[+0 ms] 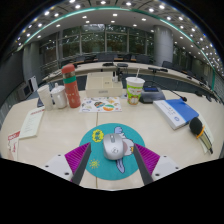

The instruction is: Arrange mouse

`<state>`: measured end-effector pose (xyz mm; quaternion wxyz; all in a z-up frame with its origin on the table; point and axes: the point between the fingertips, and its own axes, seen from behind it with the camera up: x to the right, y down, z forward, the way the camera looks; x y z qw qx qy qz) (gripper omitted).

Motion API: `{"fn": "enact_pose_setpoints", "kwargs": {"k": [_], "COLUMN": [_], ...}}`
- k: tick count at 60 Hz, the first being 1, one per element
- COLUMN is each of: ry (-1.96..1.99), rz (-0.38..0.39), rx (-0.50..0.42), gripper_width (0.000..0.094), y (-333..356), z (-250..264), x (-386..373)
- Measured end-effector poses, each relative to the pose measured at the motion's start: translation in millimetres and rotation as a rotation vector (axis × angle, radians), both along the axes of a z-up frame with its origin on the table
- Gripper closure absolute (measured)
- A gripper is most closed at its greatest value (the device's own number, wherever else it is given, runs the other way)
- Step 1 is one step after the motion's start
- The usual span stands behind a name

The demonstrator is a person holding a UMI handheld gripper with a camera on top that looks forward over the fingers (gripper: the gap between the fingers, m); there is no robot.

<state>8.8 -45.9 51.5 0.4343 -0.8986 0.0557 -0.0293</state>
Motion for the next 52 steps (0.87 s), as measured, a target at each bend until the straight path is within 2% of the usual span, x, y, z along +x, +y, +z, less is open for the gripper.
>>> {"fn": "enact_pose_setpoints", "kwargs": {"k": [24,37,52], "ry": [-0.096,-0.109,-0.098], "rz": [-0.01,-0.014,0.0], "rx": [0.11,0.142,0.152], "gripper_width": [0.0077,0.0075,0.0078], "y": [-189,-259,-284], "z": [137,173,185], "x": [-51,-70,-83]}}
